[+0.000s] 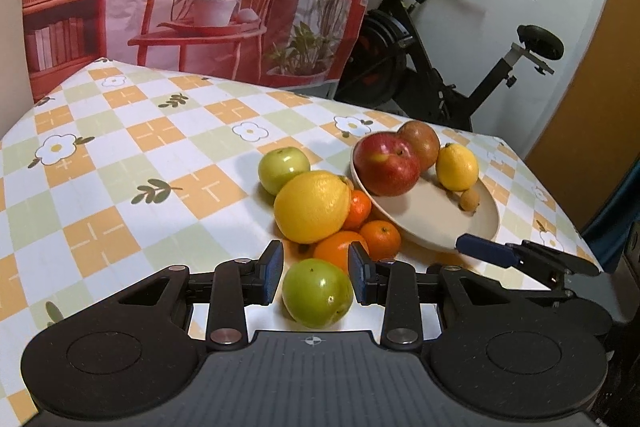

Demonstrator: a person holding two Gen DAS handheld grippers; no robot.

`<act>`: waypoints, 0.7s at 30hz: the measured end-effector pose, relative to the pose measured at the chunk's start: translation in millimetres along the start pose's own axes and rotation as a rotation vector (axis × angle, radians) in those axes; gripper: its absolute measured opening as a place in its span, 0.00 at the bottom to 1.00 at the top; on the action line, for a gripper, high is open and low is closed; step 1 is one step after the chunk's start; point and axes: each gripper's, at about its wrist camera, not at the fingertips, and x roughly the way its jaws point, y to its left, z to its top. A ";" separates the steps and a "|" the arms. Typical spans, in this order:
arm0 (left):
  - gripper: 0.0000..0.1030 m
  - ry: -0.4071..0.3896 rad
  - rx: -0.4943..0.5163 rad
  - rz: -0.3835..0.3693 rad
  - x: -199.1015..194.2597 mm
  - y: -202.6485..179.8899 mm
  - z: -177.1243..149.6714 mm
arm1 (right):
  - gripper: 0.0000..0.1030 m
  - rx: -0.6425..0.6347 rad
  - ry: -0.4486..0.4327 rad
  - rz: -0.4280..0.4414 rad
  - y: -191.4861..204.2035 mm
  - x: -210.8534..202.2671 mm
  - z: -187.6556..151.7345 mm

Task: Organize fruits
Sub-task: 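Withdraw the open left tool from the plate, then grasp the large green apple in the pile with the left tool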

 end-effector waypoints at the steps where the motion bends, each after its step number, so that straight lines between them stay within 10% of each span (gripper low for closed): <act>1: 0.37 0.003 0.000 -0.001 0.5 -0.4 -0.9 | 0.55 0.001 0.000 0.001 -0.3 -0.2 -0.1; 21: 0.48 0.076 0.035 0.031 26.1 -6.7 -13.8 | 0.55 0.001 -0.002 0.002 -0.3 -1.0 -0.8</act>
